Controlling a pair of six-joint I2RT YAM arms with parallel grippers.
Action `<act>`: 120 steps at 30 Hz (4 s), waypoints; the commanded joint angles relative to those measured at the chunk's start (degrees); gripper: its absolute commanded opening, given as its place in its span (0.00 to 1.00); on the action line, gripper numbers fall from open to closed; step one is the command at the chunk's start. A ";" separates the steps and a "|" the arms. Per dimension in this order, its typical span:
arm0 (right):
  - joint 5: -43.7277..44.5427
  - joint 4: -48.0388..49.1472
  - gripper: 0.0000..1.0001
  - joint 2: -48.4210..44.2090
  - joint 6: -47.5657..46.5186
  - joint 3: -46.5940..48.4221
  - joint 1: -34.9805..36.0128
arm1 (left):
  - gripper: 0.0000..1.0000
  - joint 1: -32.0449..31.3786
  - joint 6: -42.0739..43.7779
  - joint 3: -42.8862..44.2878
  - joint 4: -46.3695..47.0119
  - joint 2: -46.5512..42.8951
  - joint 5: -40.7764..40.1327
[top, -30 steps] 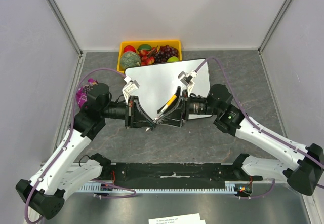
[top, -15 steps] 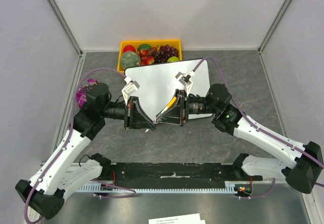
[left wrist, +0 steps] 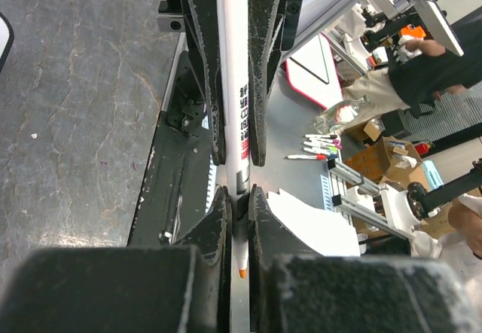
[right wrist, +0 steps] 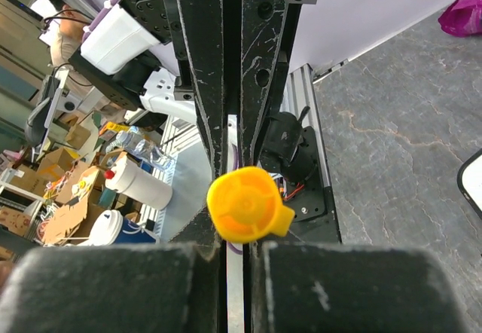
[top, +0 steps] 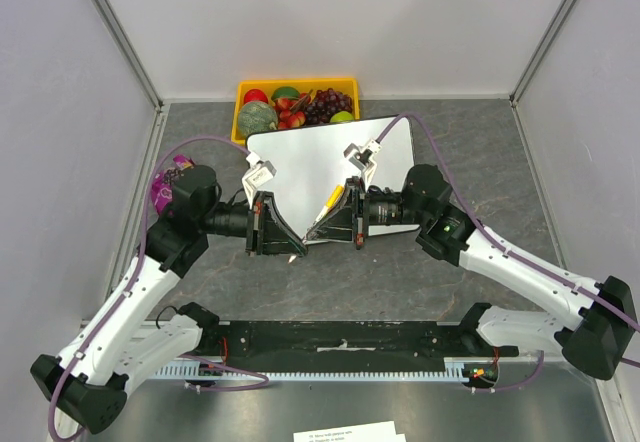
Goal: Write a sentence on the whiteboard
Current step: Pass from the left arm to the right, then pass from the right arm to the left
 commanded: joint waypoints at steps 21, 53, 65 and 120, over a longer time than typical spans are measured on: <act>17.07 -16.04 0.00 -16.33 -4.33 -7.22 0.15 | 0.64 -0.58 -1.34 -0.38 -10.25 -9.46 -23.05; 33.16 -24.59 0.00 -22.34 -15.66 -17.69 -0.02 | 0.80 -0.40 -8.82 -19.98 -3.13 -9.37 -51.52; 7.15 -7.09 0.00 -5.09 -14.44 -11.45 -18.11 | 0.85 1.27 -4.70 -13.83 -6.57 1.42 -59.02; -3.93 10.05 0.55 4.14 -3.72 -9.34 -13.38 | 0.02 -11.04 9.37 -5.39 11.46 14.62 -19.73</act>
